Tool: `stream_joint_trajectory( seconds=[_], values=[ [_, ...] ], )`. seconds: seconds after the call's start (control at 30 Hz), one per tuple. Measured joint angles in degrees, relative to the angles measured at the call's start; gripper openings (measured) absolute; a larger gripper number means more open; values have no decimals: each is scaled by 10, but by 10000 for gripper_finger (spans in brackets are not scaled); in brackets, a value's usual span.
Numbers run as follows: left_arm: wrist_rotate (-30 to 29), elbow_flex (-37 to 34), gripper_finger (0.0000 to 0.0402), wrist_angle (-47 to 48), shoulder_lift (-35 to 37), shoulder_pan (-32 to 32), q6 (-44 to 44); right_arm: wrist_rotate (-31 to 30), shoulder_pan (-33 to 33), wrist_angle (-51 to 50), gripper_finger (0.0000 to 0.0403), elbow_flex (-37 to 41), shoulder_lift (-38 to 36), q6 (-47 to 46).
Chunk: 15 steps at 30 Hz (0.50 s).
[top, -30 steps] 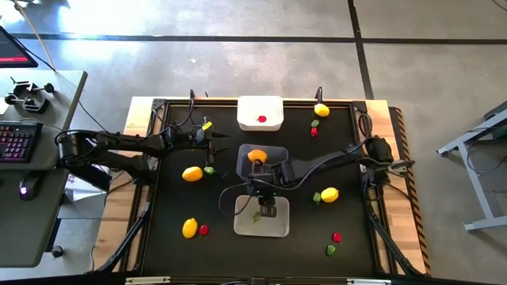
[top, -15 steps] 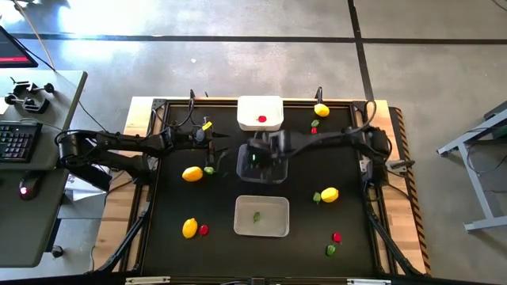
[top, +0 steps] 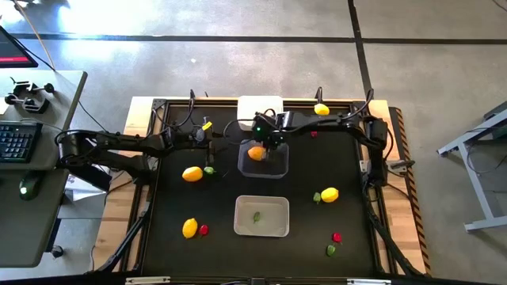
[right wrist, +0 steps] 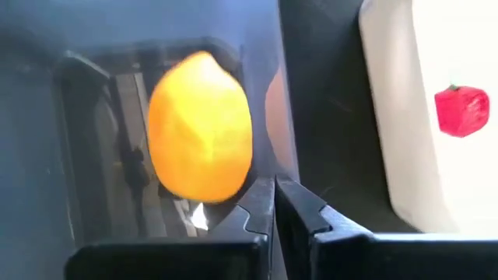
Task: Sort produce into baskets
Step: Adjust the transparent bin, then put the red chili pepper into the white bin
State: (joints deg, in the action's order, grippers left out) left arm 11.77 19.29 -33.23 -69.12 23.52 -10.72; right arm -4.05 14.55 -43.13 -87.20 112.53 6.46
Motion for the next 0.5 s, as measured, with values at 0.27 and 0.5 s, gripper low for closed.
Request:
stream_joint_trajectory(
  seconds=[0.27,0.5],
  values=[
    [0,0,200,0,0,0,0,-7,2,23,2,0,-1,-2],
    [0,0,200,2,0,0,0,-5,-40,10,2,-1,-44,-35]
  ],
)
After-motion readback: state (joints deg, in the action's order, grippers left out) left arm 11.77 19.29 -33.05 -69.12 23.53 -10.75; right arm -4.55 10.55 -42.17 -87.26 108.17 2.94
